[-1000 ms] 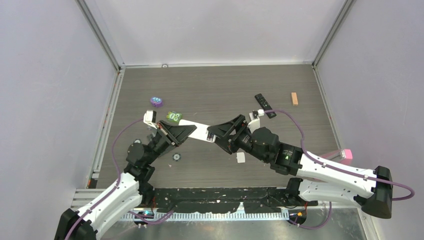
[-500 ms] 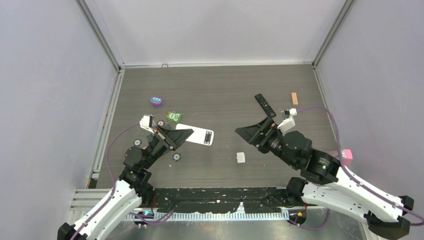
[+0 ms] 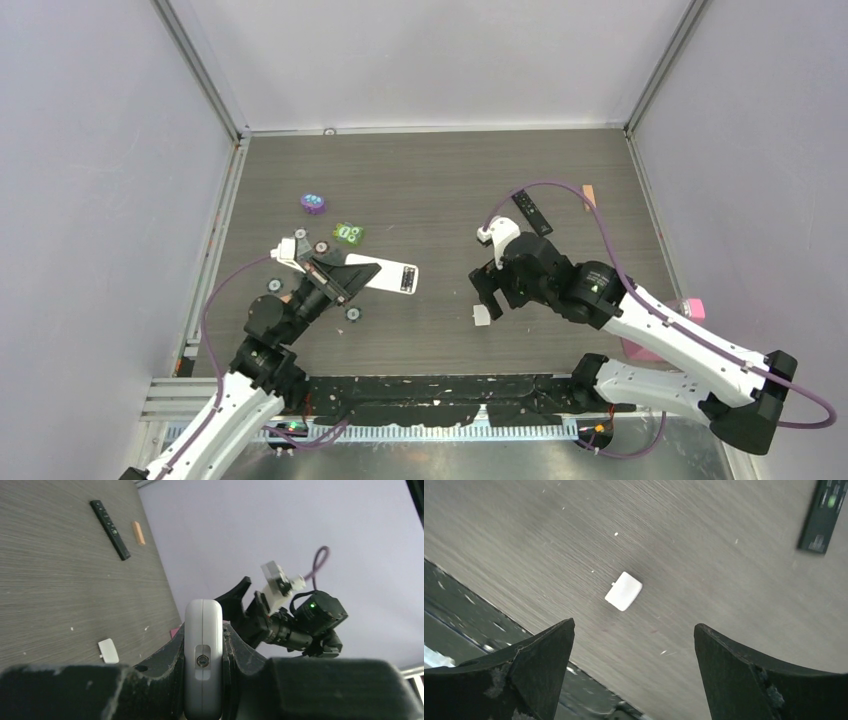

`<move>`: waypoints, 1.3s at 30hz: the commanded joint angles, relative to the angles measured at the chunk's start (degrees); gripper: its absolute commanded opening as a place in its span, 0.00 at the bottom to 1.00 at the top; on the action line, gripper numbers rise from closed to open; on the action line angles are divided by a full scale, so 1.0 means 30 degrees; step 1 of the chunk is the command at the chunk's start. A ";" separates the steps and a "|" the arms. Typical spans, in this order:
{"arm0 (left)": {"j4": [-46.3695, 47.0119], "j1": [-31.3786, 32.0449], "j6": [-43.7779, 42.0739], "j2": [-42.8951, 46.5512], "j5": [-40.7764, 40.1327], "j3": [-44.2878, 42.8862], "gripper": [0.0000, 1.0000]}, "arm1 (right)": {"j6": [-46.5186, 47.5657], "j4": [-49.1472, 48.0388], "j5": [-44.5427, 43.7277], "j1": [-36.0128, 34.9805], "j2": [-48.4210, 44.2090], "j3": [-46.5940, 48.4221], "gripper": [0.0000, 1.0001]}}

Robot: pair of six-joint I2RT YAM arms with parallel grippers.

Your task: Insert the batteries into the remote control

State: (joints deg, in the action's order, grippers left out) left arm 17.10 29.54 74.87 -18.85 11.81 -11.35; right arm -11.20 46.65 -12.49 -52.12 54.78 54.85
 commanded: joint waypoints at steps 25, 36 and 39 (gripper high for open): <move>0.2744 -0.6732 0.0257 -0.6482 0.5911 -0.4191 0.00 | 1.7467 -0.2525 0.6569 0.0694 0.9085 -0.1966 0.92; 0.3789 -0.6858 0.0102 -0.7139 0.6462 -0.4315 0.00 | 1.7770 -0.3832 0.5980 0.1708 1.0786 -0.1540 0.91; 0.3813 -0.6858 0.0066 -0.7167 0.6462 -0.4381 0.00 | 1.7863 -0.4565 0.5790 0.1745 1.0910 -0.1763 0.91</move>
State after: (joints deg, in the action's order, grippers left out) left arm 23.86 9.30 74.98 -40.75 29.76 -21.61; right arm 40.80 37.19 6.11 -47.24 86.91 48.53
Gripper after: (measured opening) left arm 0.229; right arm 0.909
